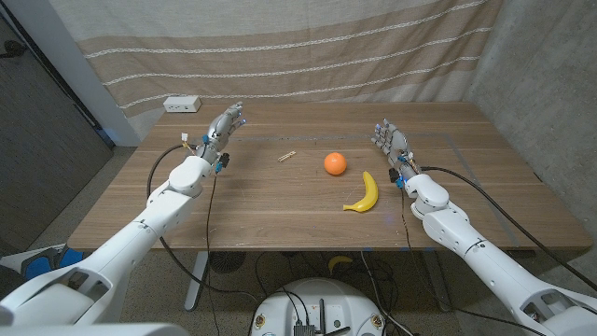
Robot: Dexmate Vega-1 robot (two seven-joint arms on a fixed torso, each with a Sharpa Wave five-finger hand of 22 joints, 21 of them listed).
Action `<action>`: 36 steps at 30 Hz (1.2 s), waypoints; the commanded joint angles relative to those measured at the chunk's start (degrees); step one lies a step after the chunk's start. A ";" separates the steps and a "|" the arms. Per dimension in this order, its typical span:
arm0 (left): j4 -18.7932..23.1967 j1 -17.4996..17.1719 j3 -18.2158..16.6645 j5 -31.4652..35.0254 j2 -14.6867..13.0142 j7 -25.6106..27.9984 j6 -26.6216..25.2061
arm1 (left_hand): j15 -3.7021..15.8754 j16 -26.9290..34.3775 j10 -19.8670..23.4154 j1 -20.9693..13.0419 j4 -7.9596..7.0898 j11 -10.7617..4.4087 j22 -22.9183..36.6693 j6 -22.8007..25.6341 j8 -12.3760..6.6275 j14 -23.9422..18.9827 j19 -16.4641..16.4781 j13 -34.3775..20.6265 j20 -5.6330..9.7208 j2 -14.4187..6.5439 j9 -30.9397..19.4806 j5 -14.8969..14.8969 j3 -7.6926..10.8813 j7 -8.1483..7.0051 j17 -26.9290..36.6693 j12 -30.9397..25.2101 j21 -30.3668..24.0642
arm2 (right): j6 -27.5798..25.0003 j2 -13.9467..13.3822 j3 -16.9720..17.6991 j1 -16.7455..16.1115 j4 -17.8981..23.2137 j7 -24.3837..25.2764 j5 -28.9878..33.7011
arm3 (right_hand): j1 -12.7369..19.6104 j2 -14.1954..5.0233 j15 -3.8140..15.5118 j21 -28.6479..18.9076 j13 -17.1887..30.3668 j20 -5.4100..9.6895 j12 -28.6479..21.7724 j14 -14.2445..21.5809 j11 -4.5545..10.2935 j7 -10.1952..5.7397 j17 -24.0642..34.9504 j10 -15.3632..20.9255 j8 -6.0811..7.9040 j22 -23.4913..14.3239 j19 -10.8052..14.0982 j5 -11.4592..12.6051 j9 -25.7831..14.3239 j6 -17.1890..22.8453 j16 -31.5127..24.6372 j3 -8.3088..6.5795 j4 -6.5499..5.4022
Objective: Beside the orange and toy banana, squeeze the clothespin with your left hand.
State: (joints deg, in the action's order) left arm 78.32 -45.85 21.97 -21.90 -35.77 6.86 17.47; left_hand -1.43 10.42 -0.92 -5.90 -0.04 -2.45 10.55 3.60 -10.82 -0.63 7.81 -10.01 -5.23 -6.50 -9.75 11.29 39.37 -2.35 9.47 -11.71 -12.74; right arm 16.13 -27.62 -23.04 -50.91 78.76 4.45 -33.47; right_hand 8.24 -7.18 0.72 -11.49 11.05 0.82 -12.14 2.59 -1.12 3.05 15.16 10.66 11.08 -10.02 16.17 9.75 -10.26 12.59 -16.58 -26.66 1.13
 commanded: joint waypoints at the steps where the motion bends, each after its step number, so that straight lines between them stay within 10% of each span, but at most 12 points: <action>1: 2.70 0.33 -0.06 4.85 -1.34 3.99 -0.99 | -0.25 0.45 0.39 0.16 0.59 -0.07 0.11 0.71 -0.23 -0.61 0.34 -0.13 -0.40 -0.16 -0.15 -0.11 0.08 0.05 0.16 -0.26 -0.58 | 0.83 0.70 -0.22 0.40 -1.20 -0.10 0.01 | 0.70 -1.72 -0.13 -0.47 0.24 -0.50 -0.15 0.38 -0.12 0.10 0.16 0.63 0.37 -0.07 0.28 0.36 -0.19 0.56 -0.19 -0.10 0.21; 36: 8.21 3.71 2.83 20.74 -5.10 9.95 -8.84 | 0.22 0.09 2.50 -0.48 3.29 -0.40 0.04 2.29 -0.19 -1.44 1.16 -0.15 -0.21 1.25 -0.17 -0.51 -0.52 -0.04 0.17 -0.42 -0.46 | 2.68 1.24 0.09 -0.45 -1.01 0.71 0.35 | 0.66 -1.75 -0.17 -0.38 0.26 -0.64 0.01 0.52 -0.09 0.13 0.16 0.85 0.28 -0.09 0.37 0.36 -0.21 0.85 -0.11 0.01 0.39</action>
State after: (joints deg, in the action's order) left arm 84.43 -43.26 23.64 -6.12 -39.75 15.17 11.65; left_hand -1.12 10.42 1.16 -6.13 2.73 -2.62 10.48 5.24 -10.82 -1.55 8.44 -9.99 -5.43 -5.65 -9.74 10.80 38.67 -2.36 9.46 -11.70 -12.95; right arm 18.13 -26.56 -23.22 -51.10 77.86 4.98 -33.17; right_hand 8.24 -7.18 0.72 -11.49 11.05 0.41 -12.14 2.57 -1.42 3.37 15.18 10.98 11.07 -10.00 16.57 9.75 -10.26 12.89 -16.57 -26.73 1.19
